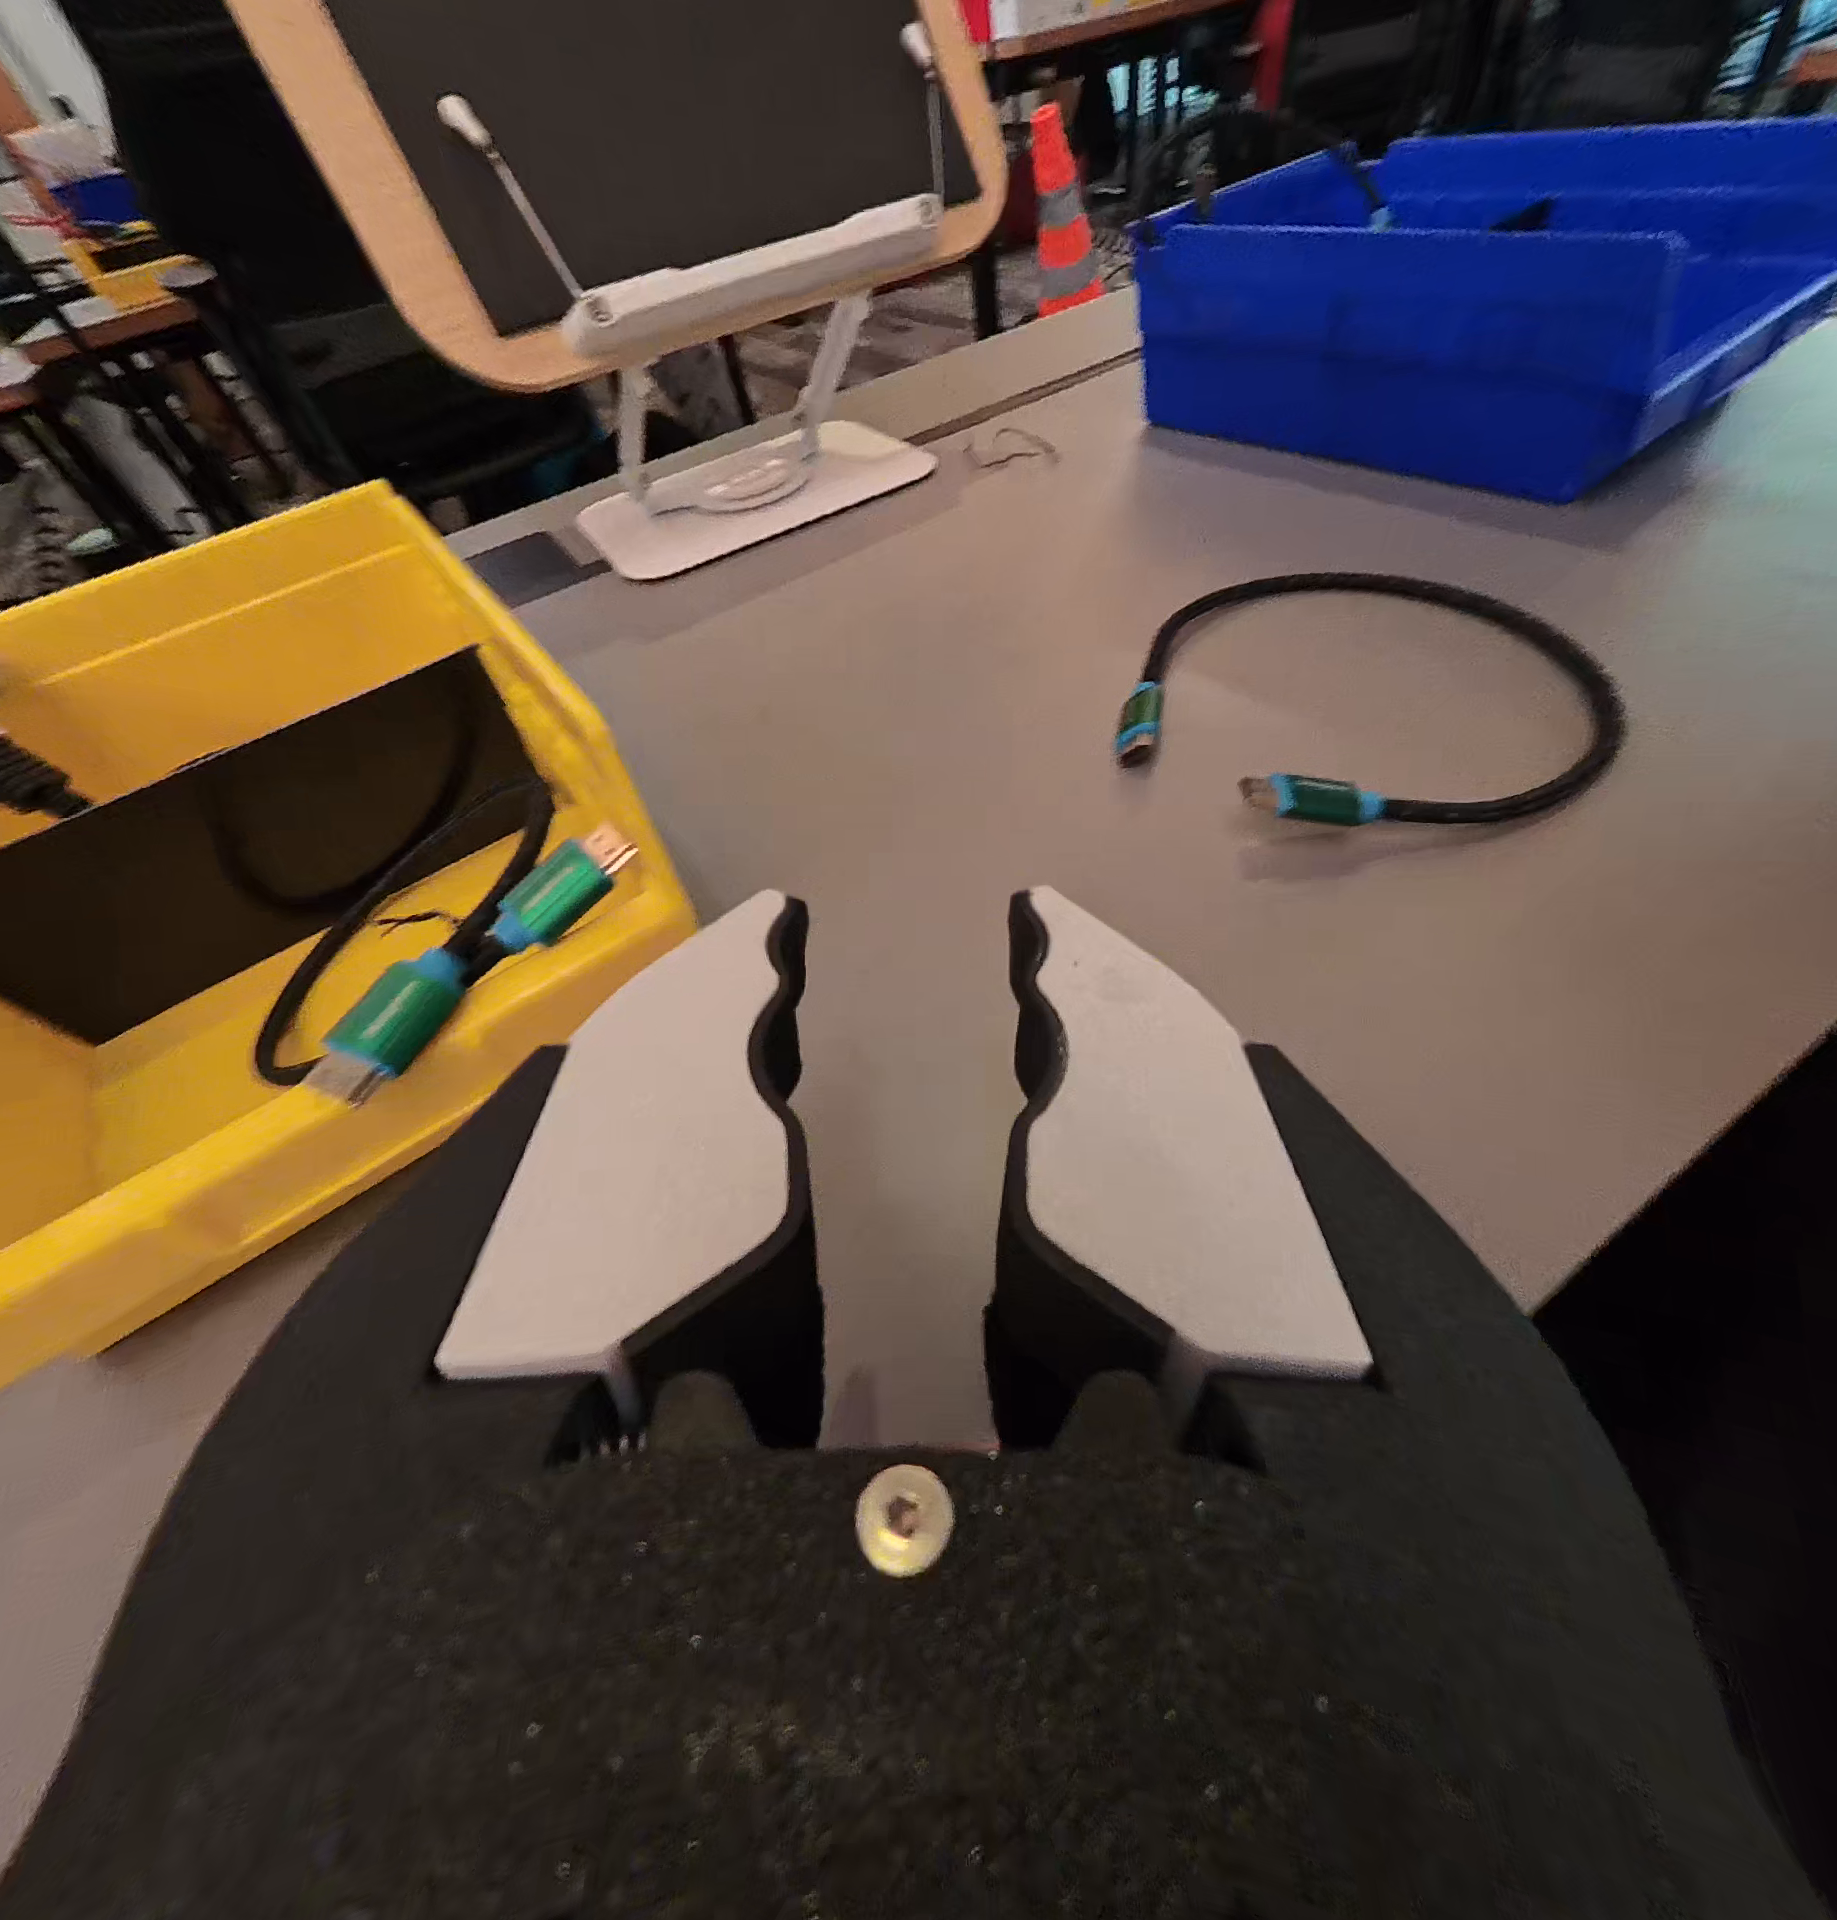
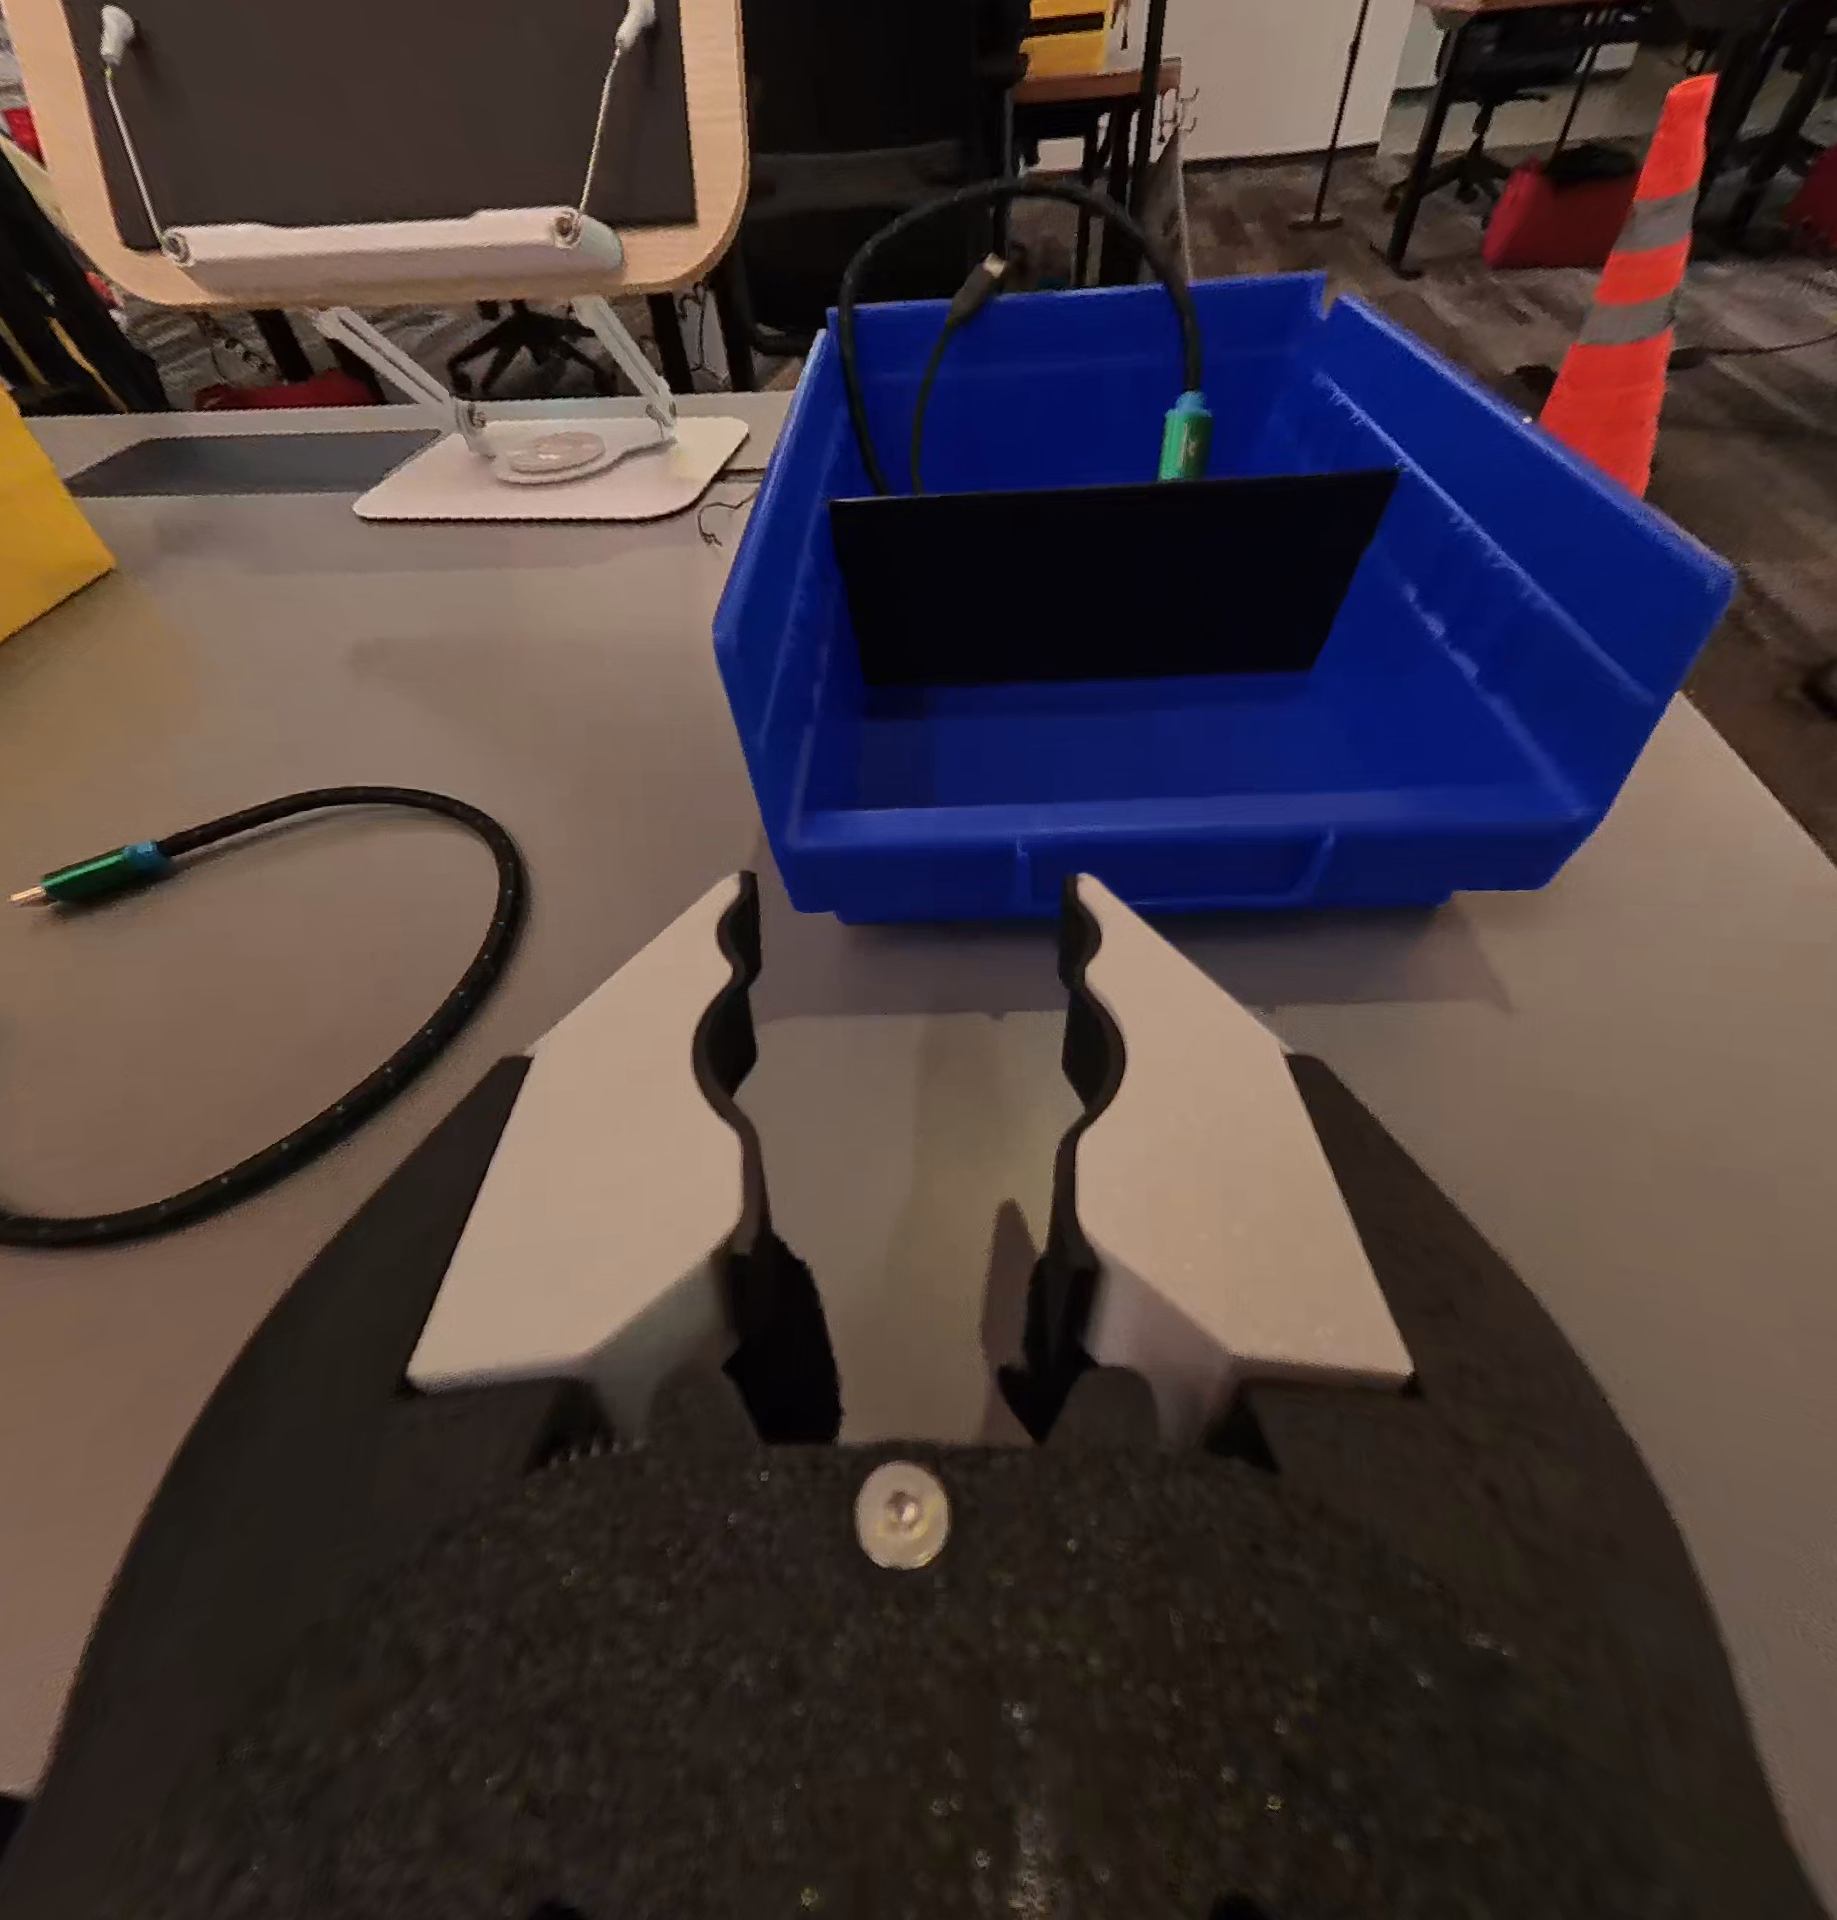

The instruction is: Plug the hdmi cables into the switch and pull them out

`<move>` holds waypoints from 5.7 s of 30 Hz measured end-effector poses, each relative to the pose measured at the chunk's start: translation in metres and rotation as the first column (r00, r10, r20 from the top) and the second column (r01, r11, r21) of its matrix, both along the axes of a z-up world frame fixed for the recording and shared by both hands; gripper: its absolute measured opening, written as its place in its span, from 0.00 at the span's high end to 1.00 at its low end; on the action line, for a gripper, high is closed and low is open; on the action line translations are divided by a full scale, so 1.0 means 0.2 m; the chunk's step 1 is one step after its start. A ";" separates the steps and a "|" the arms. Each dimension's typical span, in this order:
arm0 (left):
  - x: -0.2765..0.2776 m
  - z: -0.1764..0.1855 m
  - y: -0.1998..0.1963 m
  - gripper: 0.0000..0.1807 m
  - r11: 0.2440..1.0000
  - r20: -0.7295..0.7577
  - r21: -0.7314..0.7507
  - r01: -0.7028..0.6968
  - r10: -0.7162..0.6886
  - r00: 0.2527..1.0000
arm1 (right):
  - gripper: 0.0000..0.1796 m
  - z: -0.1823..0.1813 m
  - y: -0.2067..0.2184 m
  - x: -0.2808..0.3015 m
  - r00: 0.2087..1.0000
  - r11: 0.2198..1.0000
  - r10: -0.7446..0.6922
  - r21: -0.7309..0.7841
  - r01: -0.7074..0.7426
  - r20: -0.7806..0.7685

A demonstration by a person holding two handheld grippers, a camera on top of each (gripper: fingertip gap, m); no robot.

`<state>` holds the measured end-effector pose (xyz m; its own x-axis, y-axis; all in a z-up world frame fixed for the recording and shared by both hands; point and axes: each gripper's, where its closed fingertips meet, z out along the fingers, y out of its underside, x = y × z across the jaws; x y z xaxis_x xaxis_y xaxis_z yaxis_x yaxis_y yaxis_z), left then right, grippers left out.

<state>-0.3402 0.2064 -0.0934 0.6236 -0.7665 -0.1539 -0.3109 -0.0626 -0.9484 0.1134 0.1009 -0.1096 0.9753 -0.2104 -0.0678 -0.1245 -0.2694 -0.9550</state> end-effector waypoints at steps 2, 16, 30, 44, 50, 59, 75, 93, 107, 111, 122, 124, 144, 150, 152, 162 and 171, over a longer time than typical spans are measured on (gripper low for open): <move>-0.03 -0.02 0.04 0.80 1.000 0.015 -0.018 -0.015 0.015 1.000 | 0.69 0.04 0.00 0.01 1.000 1.000 0.019 0.018 -0.019 0.009; -0.09 -0.11 0.12 0.79 0.982 0.036 -0.165 -0.094 0.102 0.994 | 0.74 -0.02 0.06 -0.04 0.994 0.997 0.073 -0.023 -0.071 0.083; -0.66 0.35 0.91 0.67 0.902 -0.092 -0.248 -0.354 0.342 0.935 | 0.77 -0.04 0.09 -0.10 0.987 0.989 0.146 -0.004 -0.147 -0.073; -0.64 0.05 1.82 0.70 0.789 -0.147 -0.527 -0.315 0.280 0.949 | 0.77 -0.08 0.09 -0.11 0.984 0.986 0.159 -0.035 -0.162 -0.084; -0.60 0.05 1.78 0.84 0.728 -0.168 -0.629 -0.273 0.216 0.962 | 0.79 -0.10 0.06 -0.09 0.986 0.988 0.144 -0.051 -0.148 -0.086; -0.24 0.79 1.55 0.89 0.983 -0.214 -0.169 -0.078 0.041 0.976 | 0.79 -0.09 0.06 -0.10 0.984 0.987 0.152 -0.041 -0.156 -0.096; 0.85 1.06 0.30 0.89 0.517 -0.628 0.609 0.601 -0.149 0.764 | 0.79 -0.01 0.10 -0.43 0.931 0.932 0.363 -0.019 -0.362 0.049; 1.04 0.06 -0.05 0.89 0.594 -0.596 0.482 0.644 -0.317 0.738 | 0.73 0.20 0.26 -1.05 0.707 0.707 0.705 0.137 -0.693 -0.063; 1.02 0.04 -0.06 0.89 0.654 -0.551 0.534 0.536 -0.212 0.807 | 0.45 0.13 0.48 -1.22 0.699 0.737 0.669 0.105 -0.668 -0.253; 1.01 0.05 -0.08 0.88 0.609 -0.530 0.565 0.557 -0.251 0.810 | 0.46 0.12 0.47 -1.25 0.584 0.667 0.722 0.149 -0.730 -0.372; 0.91 0.07 0.10 0.88 0.680 -0.421 0.561 0.471 -0.256 0.870 | 0.58 0.08 0.41 -1.22 0.596 0.619 0.778 0.086 -0.780 -0.196; 0.87 0.09 0.15 0.88 0.726 -0.361 0.549 0.414 -0.241 0.901 | 0.67 -0.02 0.32 -1.30 0.541 0.547 0.824 -0.011 -0.837 -0.170; 0.81 0.06 0.17 0.88 0.785 -0.323 0.488 0.382 -0.244 0.915 | 0.97 -0.30 0.14 -1.47 0.425 0.368 0.904 -0.427 -0.826 -0.041; 0.76 0.10 0.19 0.88 0.799 -0.281 0.481 0.361 -0.249 0.927 | 0.96 0.29 -0.08 -1.43 0.146 0.142 0.949 -0.035 -0.989 -0.280; 0.74 0.11 0.19 0.88 0.804 -0.268 0.473 0.361 -0.260 0.928 | 0.96 0.43 -0.05 -1.32 0.172 0.201 0.941 0.072 -0.977 -0.293; 0.75 0.08 0.17 0.88 0.798 -0.299 0.461 0.389 -0.272 0.914 | 0.97 0.23 0.26 -0.85 0.492 0.587 0.751 0.102 -0.803 -0.441; 0.78 0.05 0.16 0.88 0.797 -0.322 0.450 0.402 -0.276 0.906 | 0.97 0.25 0.27 -0.76 0.607 0.646 0.740 0.053 -0.762 -0.291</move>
<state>-0.1842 0.2390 -0.0829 0.2360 -0.7006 -0.6734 -0.4324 0.5448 -0.7185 -0.0395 0.1553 -0.0591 0.7366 0.5730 -0.3593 -0.0868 -0.4468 -0.8904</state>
